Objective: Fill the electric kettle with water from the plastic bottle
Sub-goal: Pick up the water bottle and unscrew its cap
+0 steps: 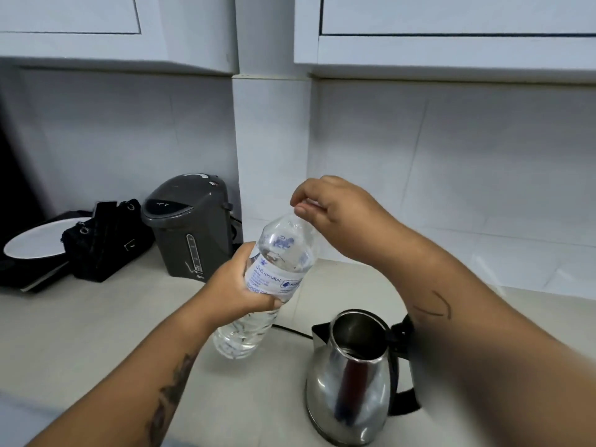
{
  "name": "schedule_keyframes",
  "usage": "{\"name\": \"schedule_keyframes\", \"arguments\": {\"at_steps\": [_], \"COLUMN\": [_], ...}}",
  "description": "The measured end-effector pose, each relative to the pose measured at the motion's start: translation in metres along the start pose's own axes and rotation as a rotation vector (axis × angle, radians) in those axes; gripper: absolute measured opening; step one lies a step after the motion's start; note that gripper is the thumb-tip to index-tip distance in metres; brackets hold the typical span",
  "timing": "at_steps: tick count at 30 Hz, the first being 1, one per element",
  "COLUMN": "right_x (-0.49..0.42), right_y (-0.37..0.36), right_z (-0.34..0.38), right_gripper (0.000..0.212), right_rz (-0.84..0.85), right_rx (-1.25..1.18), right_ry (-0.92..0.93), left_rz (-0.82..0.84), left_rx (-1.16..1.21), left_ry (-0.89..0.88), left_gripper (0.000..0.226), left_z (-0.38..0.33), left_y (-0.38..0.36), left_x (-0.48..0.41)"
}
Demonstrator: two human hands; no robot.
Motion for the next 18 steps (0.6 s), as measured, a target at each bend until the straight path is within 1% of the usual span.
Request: {"name": "schedule_keyframes", "arguments": {"at_steps": [2,5,8,11,13,16,18], "right_x": [0.02,0.051,0.078,0.104,0.122,0.153,0.174], "right_y": [0.015,0.029,0.045,0.056,0.051,0.033,0.024], "right_z": [-0.001,-0.002,-0.012,-0.037,-0.054,-0.079,-0.096], "right_gripper": [0.016,0.022,0.023,0.023,0.023,0.023,0.024], "right_rz": [0.018,-0.005,-0.148,-0.271,-0.28,-0.272,-0.306], "right_rx": [-0.096,-0.105,-0.157,-0.182,-0.184,-0.198,-0.212], "right_ry": [0.021,0.084,0.134,0.061,-0.022,-0.16,-0.261], "left_rz": [0.067,0.163,0.207,0.189,0.178,0.123,0.096], "left_rx": [0.0,0.005,-0.01,-0.075,-0.224,-0.582,-0.755], "left_ry": [-0.024,-0.071,-0.101,-0.084,-0.063,-0.061,-0.054], "left_gripper": [0.076,0.085,0.088,0.088,0.091,0.097,0.101], "left_z": [-0.016,-0.031,-0.037,-0.032,-0.027,-0.019,-0.013], "left_y": [-0.004,-0.012,-0.018,-0.022,-0.025,-0.026,-0.023], "left_x": [0.009,0.019,0.028,0.032,0.035,0.037,0.038]}}
Point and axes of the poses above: each hand's wrist, its own x-axis away from the middle knuckle, its own y-axis out of the back of the hand, z = x × y, the point moved 5 cm from there along -x, towards the middle knuckle, and after that the axes turned 2 degrees about z, right-handed, at the moved point
